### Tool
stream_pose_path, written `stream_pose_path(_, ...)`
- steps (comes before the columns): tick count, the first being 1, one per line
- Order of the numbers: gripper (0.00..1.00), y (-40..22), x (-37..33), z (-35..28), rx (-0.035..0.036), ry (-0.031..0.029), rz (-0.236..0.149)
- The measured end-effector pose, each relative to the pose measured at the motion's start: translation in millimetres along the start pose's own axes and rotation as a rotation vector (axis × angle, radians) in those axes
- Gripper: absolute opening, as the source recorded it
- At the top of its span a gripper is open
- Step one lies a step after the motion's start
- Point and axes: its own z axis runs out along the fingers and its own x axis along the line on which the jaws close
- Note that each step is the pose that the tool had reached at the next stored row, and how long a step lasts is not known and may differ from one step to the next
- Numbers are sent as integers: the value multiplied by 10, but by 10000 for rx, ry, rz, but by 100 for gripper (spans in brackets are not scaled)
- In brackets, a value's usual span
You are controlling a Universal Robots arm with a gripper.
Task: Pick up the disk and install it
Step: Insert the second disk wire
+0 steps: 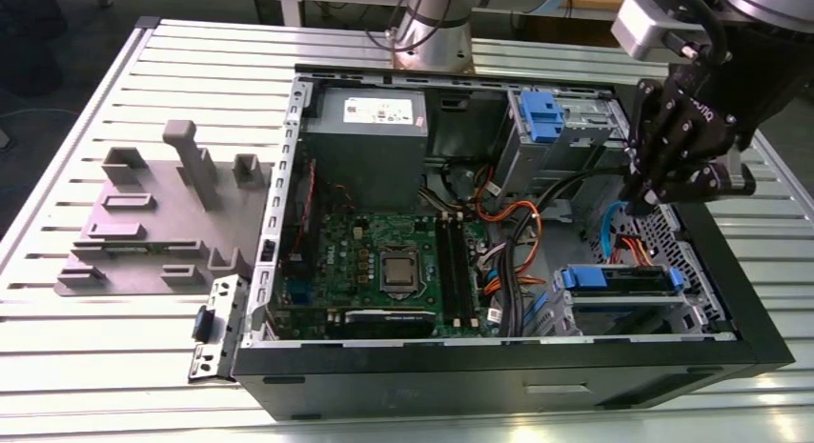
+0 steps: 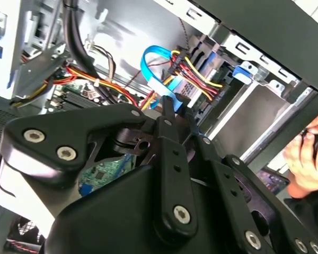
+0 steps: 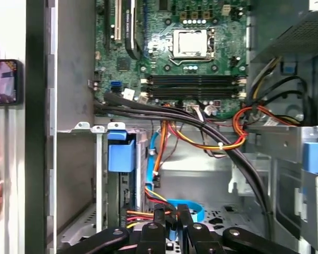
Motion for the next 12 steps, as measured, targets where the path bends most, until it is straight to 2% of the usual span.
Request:
stream_pose_path(3, 24, 0, -7, 30, 2, 186, 0)
stream_pose_path(6, 22, 0, -15, 63, 4, 344, 0)
stream_pose_path(7, 16, 0, -19, 73, 4, 368, -1)
stream_pose_path(12, 16, 0, -25, 104, 4, 386, 0)
